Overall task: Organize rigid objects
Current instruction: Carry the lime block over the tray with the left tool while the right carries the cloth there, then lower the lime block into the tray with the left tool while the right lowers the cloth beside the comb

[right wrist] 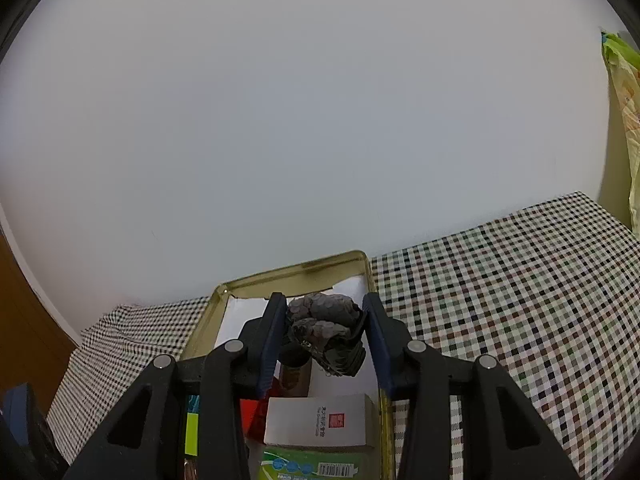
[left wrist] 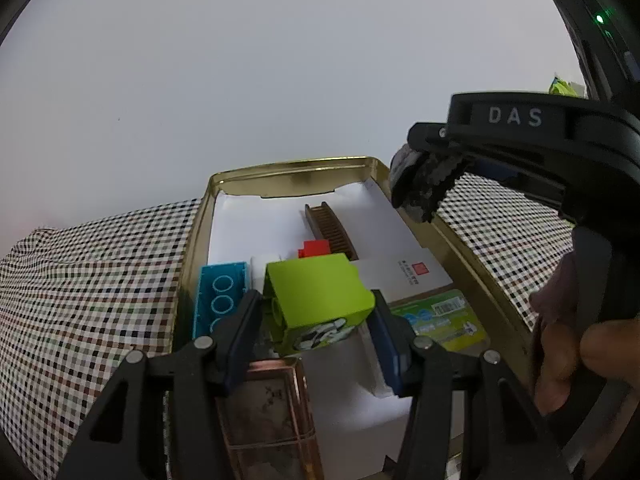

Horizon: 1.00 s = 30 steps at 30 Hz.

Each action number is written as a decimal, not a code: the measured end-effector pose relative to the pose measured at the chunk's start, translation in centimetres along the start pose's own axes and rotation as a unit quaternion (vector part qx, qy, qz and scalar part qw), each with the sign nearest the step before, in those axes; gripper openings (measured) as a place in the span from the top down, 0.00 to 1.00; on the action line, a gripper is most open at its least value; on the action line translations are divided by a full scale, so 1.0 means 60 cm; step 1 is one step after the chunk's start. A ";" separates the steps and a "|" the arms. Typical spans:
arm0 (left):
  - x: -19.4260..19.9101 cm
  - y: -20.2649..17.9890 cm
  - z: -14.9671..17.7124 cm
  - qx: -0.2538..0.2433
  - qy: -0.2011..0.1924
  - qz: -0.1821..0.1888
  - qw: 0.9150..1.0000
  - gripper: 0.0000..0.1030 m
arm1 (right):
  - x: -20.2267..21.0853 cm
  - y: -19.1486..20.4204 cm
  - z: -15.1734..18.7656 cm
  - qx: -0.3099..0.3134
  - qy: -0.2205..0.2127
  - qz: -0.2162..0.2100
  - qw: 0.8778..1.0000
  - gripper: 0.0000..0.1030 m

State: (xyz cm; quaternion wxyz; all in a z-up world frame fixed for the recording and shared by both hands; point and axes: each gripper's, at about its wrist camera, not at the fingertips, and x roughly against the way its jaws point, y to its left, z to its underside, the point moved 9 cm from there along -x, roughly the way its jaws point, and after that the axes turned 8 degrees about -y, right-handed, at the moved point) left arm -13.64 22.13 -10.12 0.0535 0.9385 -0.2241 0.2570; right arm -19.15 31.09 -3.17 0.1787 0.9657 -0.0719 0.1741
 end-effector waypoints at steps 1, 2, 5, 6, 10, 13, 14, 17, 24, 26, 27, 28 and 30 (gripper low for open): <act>0.001 0.000 0.000 -0.001 0.000 0.000 1.000 0.49 | -0.001 0.001 0.001 0.000 0.002 0.001 1.000 0.59; -0.002 0.000 0.002 -0.005 0.002 -0.004 1.000 0.49 | -0.003 0.002 0.002 0.001 0.003 0.002 1.000 0.59; -0.010 0.003 0.006 -0.014 0.006 -0.012 1.000 0.49 | -0.006 0.006 0.003 0.003 0.008 0.003 1.000 0.59; -0.009 0.004 0.007 -0.016 0.006 -0.015 1.000 0.49 | -0.008 0.008 0.005 0.005 0.011 0.003 1.000 0.59; -0.011 0.006 0.008 -0.013 0.009 -0.013 1.000 0.49 | -0.015 0.016 0.009 0.010 0.019 0.003 1.000 0.59; -0.011 0.007 0.008 -0.010 0.010 -0.014 1.000 0.49 | -0.019 0.023 0.013 0.014 0.026 0.004 1.000 0.59; -0.012 0.007 0.008 -0.011 0.011 -0.015 1.000 0.49 | -0.021 0.026 0.014 0.015 0.028 0.003 0.999 0.59; -0.011 0.006 0.009 -0.012 0.013 -0.018 1.000 0.49 | -0.021 0.033 0.019 0.019 0.033 0.003 0.999 0.59; -0.017 0.003 0.009 -0.017 0.019 -0.029 0.999 0.49 | -0.020 0.049 0.068 0.030 0.050 0.003 0.998 0.59; -0.017 0.002 0.009 -0.018 0.019 -0.030 0.999 0.49 | -0.007 0.025 0.070 0.036 0.051 0.004 0.998 0.59; -0.017 0.002 0.009 -0.018 0.019 -0.030 0.999 0.49 | 0.000 0.027 0.075 0.039 0.050 0.005 0.998 0.59; -0.017 0.002 0.009 -0.019 0.019 -0.029 0.999 0.49 | 0.005 0.028 0.078 0.040 0.050 0.006 0.998 0.59; -0.016 0.000 0.009 -0.021 0.017 -0.029 0.999 0.49 | -0.013 0.024 0.090 0.038 0.050 0.006 0.998 0.59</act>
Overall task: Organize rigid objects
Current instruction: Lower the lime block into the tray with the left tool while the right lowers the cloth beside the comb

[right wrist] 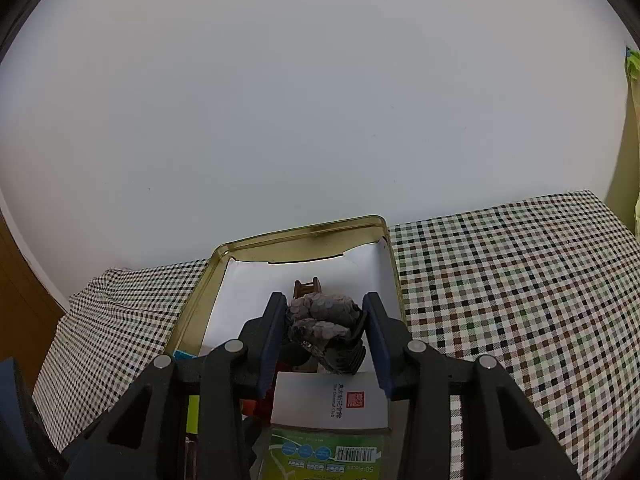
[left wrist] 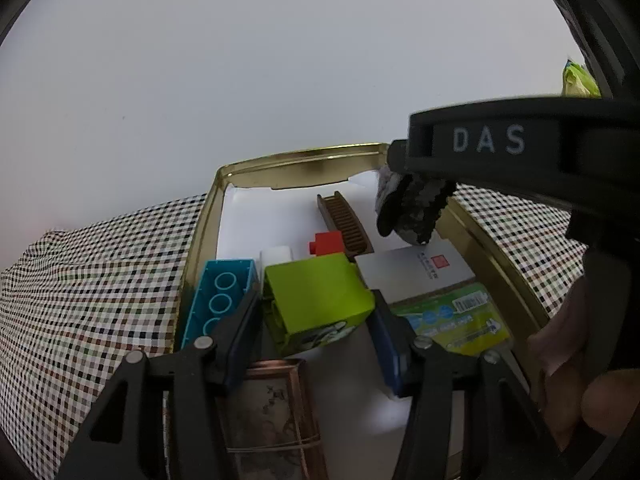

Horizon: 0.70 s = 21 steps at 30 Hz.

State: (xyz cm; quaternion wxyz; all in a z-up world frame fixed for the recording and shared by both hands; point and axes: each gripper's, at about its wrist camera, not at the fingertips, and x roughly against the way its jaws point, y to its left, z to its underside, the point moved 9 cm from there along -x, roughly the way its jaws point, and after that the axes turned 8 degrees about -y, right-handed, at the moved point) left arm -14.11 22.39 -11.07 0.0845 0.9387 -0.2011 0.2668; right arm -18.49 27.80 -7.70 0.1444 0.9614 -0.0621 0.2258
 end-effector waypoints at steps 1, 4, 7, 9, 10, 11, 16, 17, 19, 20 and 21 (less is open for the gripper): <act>0.000 -0.001 0.000 -0.001 0.000 0.000 1.000 0.49 | 0.000 0.000 0.001 -0.001 0.001 0.000 1.000 0.59; 0.001 -0.002 0.001 -0.004 -0.001 0.000 1.000 0.49 | -0.005 0.002 -0.012 -0.003 0.001 0.001 1.000 0.59; 0.002 -0.002 0.002 -0.007 -0.002 0.001 1.000 0.49 | -0.019 0.005 -0.007 -0.003 0.001 0.001 1.000 0.59; 0.001 -0.002 0.002 -0.006 -0.002 -0.001 1.000 0.49 | -0.022 0.006 -0.009 -0.005 0.000 0.001 1.000 0.59; 0.001 -0.002 0.001 -0.004 -0.001 -0.002 1.000 0.49 | -0.017 0.005 -0.014 -0.007 0.000 0.002 1.000 0.59; 0.001 -0.005 0.000 -0.004 -0.002 -0.003 1.000 0.49 | -0.009 0.002 -0.020 -0.009 0.000 0.003 1.000 0.59; -0.001 -0.018 0.002 -0.005 0.002 0.008 1.000 0.49 | -0.003 -0.013 -0.030 -0.020 0.004 0.005 1.000 0.59; 0.000 -0.017 0.002 -0.006 0.002 0.008 1.000 0.49 | -0.003 -0.014 -0.029 -0.021 0.005 0.005 1.000 0.59; 0.000 -0.016 0.003 -0.005 0.002 0.009 1.000 0.49 | -0.003 -0.013 -0.029 -0.020 0.006 0.004 1.000 0.59; 0.000 -0.015 0.003 -0.004 0.003 0.009 1.000 0.49 | -0.003 -0.013 -0.030 -0.017 0.006 0.005 1.000 0.59; 0.001 -0.014 0.004 -0.003 0.003 0.009 1.000 0.49 | -0.001 -0.009 -0.028 -0.016 0.006 0.005 1.000 0.59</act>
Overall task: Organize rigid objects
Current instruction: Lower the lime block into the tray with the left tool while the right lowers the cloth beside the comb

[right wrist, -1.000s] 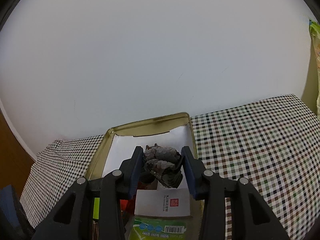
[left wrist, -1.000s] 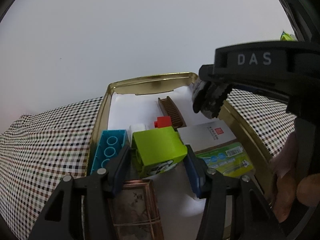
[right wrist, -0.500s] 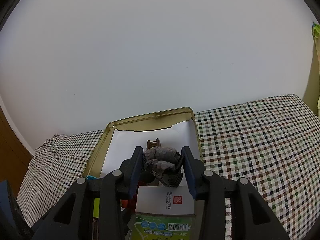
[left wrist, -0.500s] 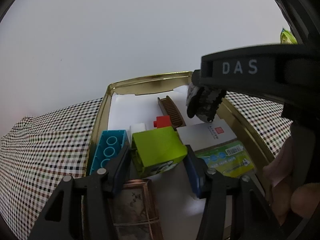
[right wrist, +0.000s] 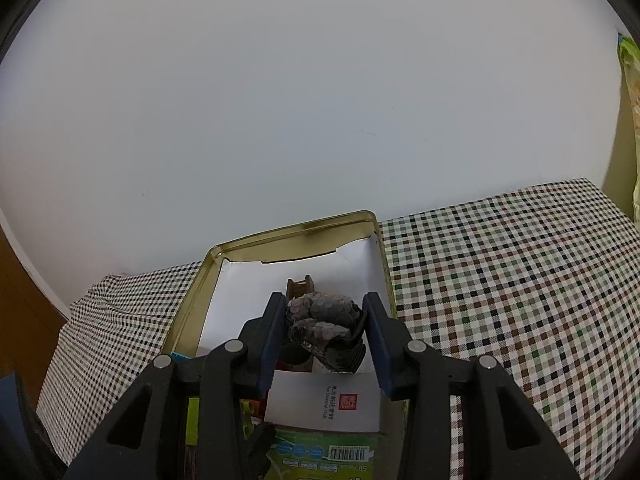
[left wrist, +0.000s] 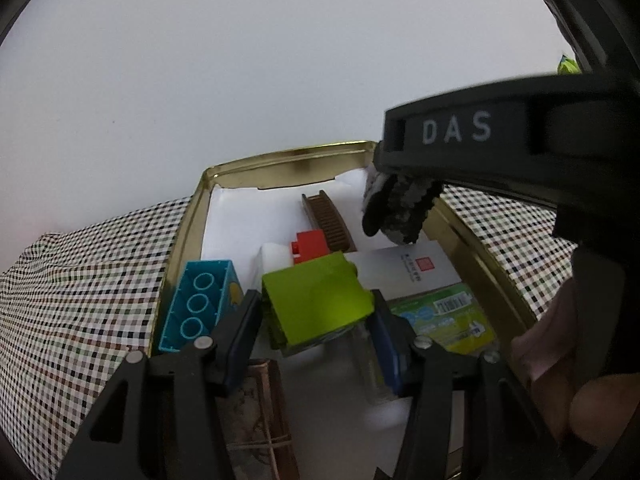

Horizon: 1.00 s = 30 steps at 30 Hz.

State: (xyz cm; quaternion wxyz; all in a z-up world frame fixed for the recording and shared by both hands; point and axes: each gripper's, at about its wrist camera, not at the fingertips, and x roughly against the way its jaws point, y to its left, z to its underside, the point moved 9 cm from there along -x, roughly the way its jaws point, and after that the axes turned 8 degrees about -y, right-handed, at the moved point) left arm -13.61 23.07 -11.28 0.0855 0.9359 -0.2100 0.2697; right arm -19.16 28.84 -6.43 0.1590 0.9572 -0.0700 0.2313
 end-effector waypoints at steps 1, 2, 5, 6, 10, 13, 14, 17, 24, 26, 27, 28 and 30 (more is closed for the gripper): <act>0.000 0.002 0.001 0.001 0.001 0.000 1.000 0.49 | -0.001 0.001 0.000 0.002 0.000 0.000 1.000 0.59; 0.001 0.003 0.002 0.001 0.001 0.000 1.000 0.49 | 0.000 0.000 0.001 0.002 0.001 0.001 1.000 0.59; 0.000 0.009 0.004 0.002 0.003 -0.001 1.000 0.49 | 0.000 0.002 0.004 0.007 0.003 0.003 1.000 0.59; 0.000 0.010 0.005 0.004 0.004 -0.001 1.000 0.49 | -0.001 0.003 0.004 0.009 0.004 0.004 1.000 0.59; 0.000 0.011 0.005 0.003 0.002 0.001 1.000 0.49 | -0.001 0.005 0.003 0.015 0.004 0.006 1.000 0.59; 0.000 0.013 0.005 0.004 0.002 0.000 1.000 0.49 | -0.002 0.003 0.003 0.014 0.004 0.006 1.000 0.59; -0.001 0.014 0.006 0.005 0.002 -0.001 1.000 0.49 | -0.003 0.003 0.003 0.015 0.005 0.005 1.000 0.59; -0.002 0.017 0.005 0.006 0.002 -0.003 1.000 0.49 | -0.004 0.004 0.005 0.018 0.008 0.006 1.000 0.59; 0.000 0.020 0.006 0.003 -0.001 -0.008 1.000 0.49 | -0.011 0.002 0.010 0.018 0.020 0.011 1.000 0.59; -0.001 0.021 0.005 0.000 -0.003 -0.011 1.000 0.49 | -0.013 0.002 0.012 0.016 0.025 0.010 0.999 0.59; -0.001 0.022 0.005 -0.003 -0.005 -0.015 1.000 0.49 | -0.013 0.002 0.012 0.017 0.025 0.011 0.999 0.59; -0.002 0.023 0.004 -0.005 -0.006 -0.017 1.000 0.49 | -0.013 0.003 0.012 0.019 0.026 0.011 0.999 0.59; -0.004 0.028 0.003 -0.005 -0.007 -0.023 1.000 0.49 | -0.014 0.004 0.013 0.022 0.028 0.011 0.999 0.59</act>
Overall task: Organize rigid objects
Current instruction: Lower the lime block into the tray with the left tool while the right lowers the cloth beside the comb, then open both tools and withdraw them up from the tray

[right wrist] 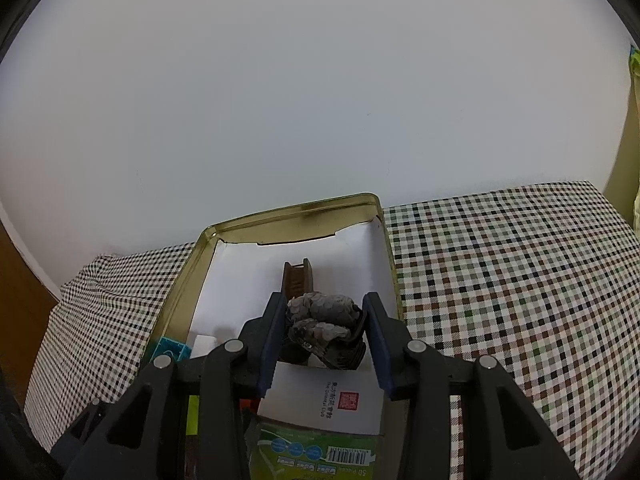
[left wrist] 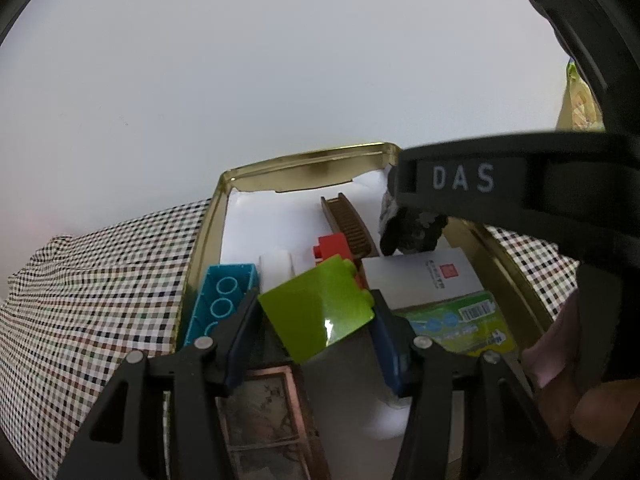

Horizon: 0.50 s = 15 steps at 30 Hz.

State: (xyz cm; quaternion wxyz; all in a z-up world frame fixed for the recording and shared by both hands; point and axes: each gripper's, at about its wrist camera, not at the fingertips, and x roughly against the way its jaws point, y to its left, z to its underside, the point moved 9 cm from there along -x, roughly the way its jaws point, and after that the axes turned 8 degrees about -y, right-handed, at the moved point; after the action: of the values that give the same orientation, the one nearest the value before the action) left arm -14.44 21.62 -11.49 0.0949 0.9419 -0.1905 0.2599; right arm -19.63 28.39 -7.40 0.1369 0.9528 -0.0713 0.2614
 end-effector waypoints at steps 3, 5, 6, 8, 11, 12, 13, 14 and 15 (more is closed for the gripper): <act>-0.005 0.005 -0.001 0.003 0.000 -0.001 1.000 0.49 | -0.001 0.000 0.000 -0.001 0.002 0.001 1.000 0.59; -0.005 0.004 -0.001 -0.001 -0.001 -0.004 1.000 0.49 | -0.001 0.001 0.001 -0.001 0.003 0.002 1.000 0.59; -0.005 0.003 -0.001 -0.002 -0.002 -0.005 1.000 0.49 | -0.001 0.001 0.001 0.000 0.003 0.002 1.000 0.59; -0.006 0.003 -0.001 -0.005 -0.003 -0.007 1.000 0.49 | -0.001 0.002 0.002 0.003 0.004 0.003 1.000 0.59; -0.006 0.001 -0.001 -0.006 -0.002 -0.006 1.000 0.42 | -0.002 0.006 0.004 0.005 0.008 -0.004 1.000 0.58; -0.007 -0.002 0.002 -0.003 0.005 0.004 1.000 0.38 | -0.002 0.007 0.005 0.004 0.009 -0.010 1.000 0.57; -0.007 -0.007 0.003 -0.002 0.008 0.014 1.000 0.32 | -0.002 0.005 0.005 -0.001 0.010 -0.008 1.000 0.56; -0.007 -0.010 0.003 -0.005 0.008 0.016 1.000 0.28 | 0.001 0.002 0.004 -0.009 0.006 -0.009 1.000 0.54; -0.005 -0.011 0.002 -0.009 0.006 0.014 1.000 0.27 | 0.003 -0.001 0.003 -0.016 0.003 -0.009 1.000 0.47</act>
State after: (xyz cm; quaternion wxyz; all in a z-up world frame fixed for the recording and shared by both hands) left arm -14.36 22.29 -11.83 0.1013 0.9366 -0.2055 0.2651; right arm -19.36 28.35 -7.46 0.1547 0.9504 -0.0669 0.2614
